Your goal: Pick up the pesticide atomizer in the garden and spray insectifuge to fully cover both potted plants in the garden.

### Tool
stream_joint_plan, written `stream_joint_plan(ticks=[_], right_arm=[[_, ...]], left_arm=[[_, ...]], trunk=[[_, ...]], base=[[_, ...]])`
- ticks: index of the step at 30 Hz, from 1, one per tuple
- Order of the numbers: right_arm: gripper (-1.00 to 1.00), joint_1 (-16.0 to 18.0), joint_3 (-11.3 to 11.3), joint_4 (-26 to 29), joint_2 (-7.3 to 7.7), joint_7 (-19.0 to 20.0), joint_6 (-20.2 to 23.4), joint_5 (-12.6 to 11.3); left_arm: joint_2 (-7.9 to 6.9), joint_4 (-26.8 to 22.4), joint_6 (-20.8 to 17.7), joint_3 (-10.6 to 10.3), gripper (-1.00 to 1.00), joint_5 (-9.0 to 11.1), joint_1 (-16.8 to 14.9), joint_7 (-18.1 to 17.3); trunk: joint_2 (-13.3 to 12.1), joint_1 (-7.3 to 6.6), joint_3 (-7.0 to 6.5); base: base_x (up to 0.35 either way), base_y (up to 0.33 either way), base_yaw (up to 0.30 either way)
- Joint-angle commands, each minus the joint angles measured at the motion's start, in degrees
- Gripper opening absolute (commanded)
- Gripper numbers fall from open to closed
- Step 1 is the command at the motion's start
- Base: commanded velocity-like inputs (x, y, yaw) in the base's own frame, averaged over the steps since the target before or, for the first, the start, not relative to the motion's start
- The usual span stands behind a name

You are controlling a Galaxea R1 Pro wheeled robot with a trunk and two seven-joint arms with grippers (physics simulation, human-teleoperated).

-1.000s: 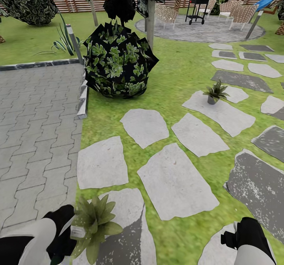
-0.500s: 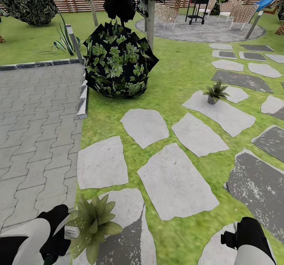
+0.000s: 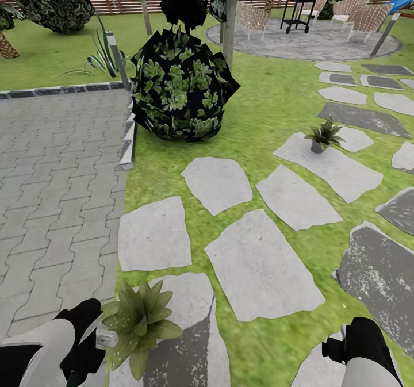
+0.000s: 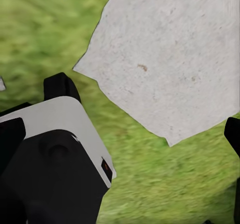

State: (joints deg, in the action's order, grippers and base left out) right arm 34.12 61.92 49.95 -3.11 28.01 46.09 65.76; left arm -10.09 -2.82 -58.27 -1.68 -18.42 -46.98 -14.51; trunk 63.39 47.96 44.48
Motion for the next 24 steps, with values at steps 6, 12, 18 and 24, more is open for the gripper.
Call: stream_joint_plan(ticks=[6, 12, 18, 24], right_arm=[[1.00, 0.1, 0.2, 0.1, -0.06, 0.5, 0.0, 0.6], [1.00, 0.1, 0.2, 0.1, -0.06, 0.6, 0.0, 0.7], [1.00, 0.1, 0.2, 0.1, -0.06, 0.6, 0.0, 0.7], [1.00, 0.1, 0.2, 0.1, -0.06, 0.6, 0.0, 0.7]], left_arm=[[-0.01, -0.1, -0.2, 0.0, -1.00, -0.4, 0.0, -0.6], [-0.01, -0.1, -0.2, 0.1, -1.00, -0.3, 0.0, -0.6], [0.00, -0.1, -0.2, 0.0, -1.00, -0.3, 0.0, -0.6], [0.06, -0.1, -0.2, -0.1, -1.00, -0.3, 1.0, -0.5]], trunk=[[0.0, 0.00, 0.04], [1.6, 0.88, 0.76], [2.0, 1.10, 0.97], [2.0, 1.10, 1.24]], base=[[0.000, 0.000, 0.001], [0.000, 0.000, 0.000], [0.000, 0.000, 0.013], [0.000, 0.000, 0.155]])
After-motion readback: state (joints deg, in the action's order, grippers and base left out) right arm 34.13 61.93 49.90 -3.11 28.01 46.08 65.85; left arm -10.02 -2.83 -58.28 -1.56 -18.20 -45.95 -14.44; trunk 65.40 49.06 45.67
